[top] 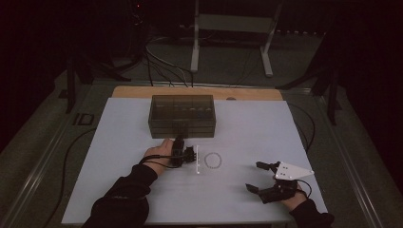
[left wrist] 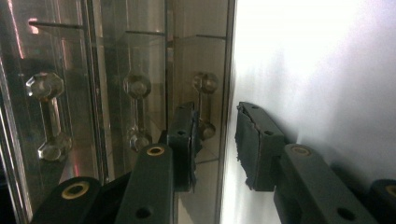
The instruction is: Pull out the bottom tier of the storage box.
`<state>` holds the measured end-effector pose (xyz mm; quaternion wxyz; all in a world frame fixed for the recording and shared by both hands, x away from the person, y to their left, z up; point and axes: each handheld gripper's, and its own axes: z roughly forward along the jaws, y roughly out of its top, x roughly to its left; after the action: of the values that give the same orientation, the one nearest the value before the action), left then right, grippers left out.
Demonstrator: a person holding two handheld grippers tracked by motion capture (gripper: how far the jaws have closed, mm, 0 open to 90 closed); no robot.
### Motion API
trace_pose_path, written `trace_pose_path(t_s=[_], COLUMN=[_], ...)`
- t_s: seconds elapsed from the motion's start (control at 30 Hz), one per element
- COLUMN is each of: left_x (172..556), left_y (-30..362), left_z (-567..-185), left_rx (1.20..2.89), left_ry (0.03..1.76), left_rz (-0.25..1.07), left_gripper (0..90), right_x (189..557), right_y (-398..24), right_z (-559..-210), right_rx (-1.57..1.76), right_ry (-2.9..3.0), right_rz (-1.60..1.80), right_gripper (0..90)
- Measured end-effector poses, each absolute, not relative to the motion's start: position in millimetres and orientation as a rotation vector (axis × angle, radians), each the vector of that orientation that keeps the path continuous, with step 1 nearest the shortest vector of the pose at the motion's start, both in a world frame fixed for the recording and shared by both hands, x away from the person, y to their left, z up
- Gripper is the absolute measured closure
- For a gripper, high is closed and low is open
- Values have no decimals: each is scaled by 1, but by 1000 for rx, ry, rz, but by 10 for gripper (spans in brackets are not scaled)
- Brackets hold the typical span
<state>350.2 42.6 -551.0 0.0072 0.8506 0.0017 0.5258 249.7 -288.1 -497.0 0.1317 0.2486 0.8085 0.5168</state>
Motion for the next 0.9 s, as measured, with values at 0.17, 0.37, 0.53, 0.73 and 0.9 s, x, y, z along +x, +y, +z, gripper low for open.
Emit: trace_pose_path(t_s=[0.17,0.37,0.53,0.73,0.9], left_x=[353,352,352,352,352], left_y=[39,35,32,29,28], left_z=[-552,-556,-558,-557,-557], left_rx=[2662,2651,2631,2639,2654], left_ry=[7,-27,-33,-10,-29], left_rz=[1670,1716,1748,1776,1784], left_gripper=[687,709,715,784,793], right_x=[250,250,250,250,250], right_y=[-288,-288,-288,-288,-288], right_z=[-497,-497,-497,-497,-497], right_rx=[724,731,730,731,734], right_ry=[2346,2348,2352,2354,2354], right_rz=[1505,1504,1498,1499,1497], right_gripper=[108,108,109,109,109])
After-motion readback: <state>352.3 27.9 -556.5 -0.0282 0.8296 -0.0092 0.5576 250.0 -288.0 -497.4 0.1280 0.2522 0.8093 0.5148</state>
